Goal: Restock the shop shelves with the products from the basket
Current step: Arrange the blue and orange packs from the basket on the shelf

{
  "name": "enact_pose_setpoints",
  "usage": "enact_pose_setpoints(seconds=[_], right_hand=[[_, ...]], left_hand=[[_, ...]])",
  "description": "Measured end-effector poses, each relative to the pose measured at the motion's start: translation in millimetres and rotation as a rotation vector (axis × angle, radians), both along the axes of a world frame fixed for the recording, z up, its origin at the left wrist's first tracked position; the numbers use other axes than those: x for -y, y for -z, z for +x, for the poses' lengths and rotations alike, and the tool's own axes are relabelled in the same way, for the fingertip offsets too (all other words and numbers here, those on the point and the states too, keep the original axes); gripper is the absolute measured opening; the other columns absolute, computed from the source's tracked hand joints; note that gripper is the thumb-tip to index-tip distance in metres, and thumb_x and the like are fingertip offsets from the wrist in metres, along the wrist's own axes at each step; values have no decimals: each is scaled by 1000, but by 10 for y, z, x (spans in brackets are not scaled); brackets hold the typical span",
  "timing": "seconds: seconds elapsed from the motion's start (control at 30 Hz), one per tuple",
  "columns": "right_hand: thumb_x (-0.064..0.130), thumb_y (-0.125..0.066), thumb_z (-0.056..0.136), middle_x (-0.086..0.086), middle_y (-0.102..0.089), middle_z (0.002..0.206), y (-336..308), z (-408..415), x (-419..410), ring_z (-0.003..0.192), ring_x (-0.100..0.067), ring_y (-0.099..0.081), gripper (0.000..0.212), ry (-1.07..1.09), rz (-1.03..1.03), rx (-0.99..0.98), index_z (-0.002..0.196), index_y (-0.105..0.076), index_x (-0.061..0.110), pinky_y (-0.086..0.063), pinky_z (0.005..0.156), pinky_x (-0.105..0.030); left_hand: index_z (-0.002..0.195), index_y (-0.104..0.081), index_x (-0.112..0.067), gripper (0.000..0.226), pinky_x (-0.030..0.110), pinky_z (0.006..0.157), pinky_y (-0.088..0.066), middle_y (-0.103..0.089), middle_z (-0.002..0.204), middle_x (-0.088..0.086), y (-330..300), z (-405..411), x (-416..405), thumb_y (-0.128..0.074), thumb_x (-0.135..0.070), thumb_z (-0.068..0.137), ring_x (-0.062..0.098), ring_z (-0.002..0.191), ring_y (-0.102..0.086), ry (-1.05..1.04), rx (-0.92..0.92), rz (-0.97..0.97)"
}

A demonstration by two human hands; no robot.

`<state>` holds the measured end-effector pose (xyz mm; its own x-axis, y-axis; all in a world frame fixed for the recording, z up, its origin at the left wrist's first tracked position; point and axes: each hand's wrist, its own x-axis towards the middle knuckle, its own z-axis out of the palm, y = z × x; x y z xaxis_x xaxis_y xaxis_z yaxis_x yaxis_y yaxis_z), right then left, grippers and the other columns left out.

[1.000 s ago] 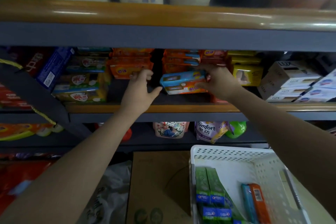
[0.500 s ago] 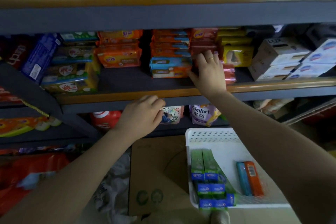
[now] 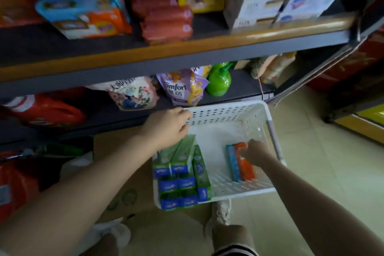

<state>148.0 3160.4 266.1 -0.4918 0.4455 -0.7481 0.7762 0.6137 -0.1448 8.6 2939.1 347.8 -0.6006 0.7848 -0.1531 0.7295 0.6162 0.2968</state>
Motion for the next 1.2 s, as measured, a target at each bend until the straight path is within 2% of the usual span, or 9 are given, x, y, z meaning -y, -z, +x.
enact_pose_setpoints(seconds=[0.17, 0.33, 0.53, 0.63, 0.73, 0.83, 0.93, 1.03, 1.2], right_hand=[[48, -61, 83, -14, -57, 105, 647, 133, 105, 90, -27, -58, 60, 267, 16, -51, 120, -46, 4, -50, 77, -38], [36, -70, 77, -22, -46, 131, 897, 94, 138, 117, -38, -50, 79, 268, 61, -25, 135, -29, 1, -50, 89, -46], [10, -69, 80, -6, -60, 95, -37, -135, 151, 94, -27, -59, 41, 485, -658, -414, 117, -52, 6, -50, 73, -30], [32, -84, 56, -8, -63, 95, -786, -333, 347, 82, -21, -63, 68, 614, -1155, -453, 115, -57, 12, -53, 75, -32], [42, -91, 36, -12, -65, 94, -1433, -680, 646, 80, -22, -65, 96, 649, -1338, -522, 118, -56, 8, -55, 78, -35], [47, -91, 28, -9, -73, 90, -2021, -1006, 985, 79, -22, -71, 80, 613, -1393, -564, 97, -73, 13, -60, 72, -39], [45, -91, 28, -7, -75, 79, -2477, -1316, 1326, 67, -21, -72, 77, 505, -1284, -611, 95, -70, 13, -59, 57, -34], [16, -74, 71, -3, -69, 71, -2663, -1643, 1568, 57, -14, -66, 45, 343, -1001, -690, 111, -55, 11, -56, 56, -30], [10, -65, 82, -10, -62, 87, -2674, -2137, 1684, 73, -14, -60, 18, -338, -358, -764, 99, -60, 9, -46, 66, -29]], left_hand=[[102, -61, -12, 46, 43, 64, -53, -67, 99, 6, 396, -14, -127, -29, -38, 82, 31, 82, -64, -23, -32, 103], [106, -60, -16, 50, 35, 63, -51, -65, 104, 2, 540, 32, 16, -25, -44, 84, 24, 87, -63, -62, 11, 26], [112, -57, -17, 24, 35, 66, -49, -62, 112, 1, 139, 52, 333, -46, -25, 92, 25, 88, -62, -125, 60, -58], [107, -60, -12, 22, 39, 63, -52, -64, 105, 7, -280, -59, 602, -51, -22, 90, 31, 86, -63, -182, -37, 36], [101, -62, -8, 22, 40, 52, -53, -67, 96, 11, -782, -279, 948, -51, -20, 86, 34, 77, -65, -213, -191, 93], [105, -63, -8, 22, 37, 49, -48, -67, 98, 13, -1256, -535, 1306, -61, -13, 84, 36, 75, -65, -292, -310, 127], [110, -60, -8, 24, 40, 54, -53, -64, 103, 13, -1568, -770, 1552, -55, -14, 87, 35, 81, -63, -330, -373, 183], [117, -55, -10, 29, 46, 66, -53, -60, 112, 13, -1663, -997, 1637, -52, -18, 89, 36, 94, -60, -380, -339, 235], [132, -42, -13, 43, 44, 79, -51, -52, 128, 12, -1419, -1340, 1575, -50, -27, 92, 32, 108, -55, -491, -175, 199]])
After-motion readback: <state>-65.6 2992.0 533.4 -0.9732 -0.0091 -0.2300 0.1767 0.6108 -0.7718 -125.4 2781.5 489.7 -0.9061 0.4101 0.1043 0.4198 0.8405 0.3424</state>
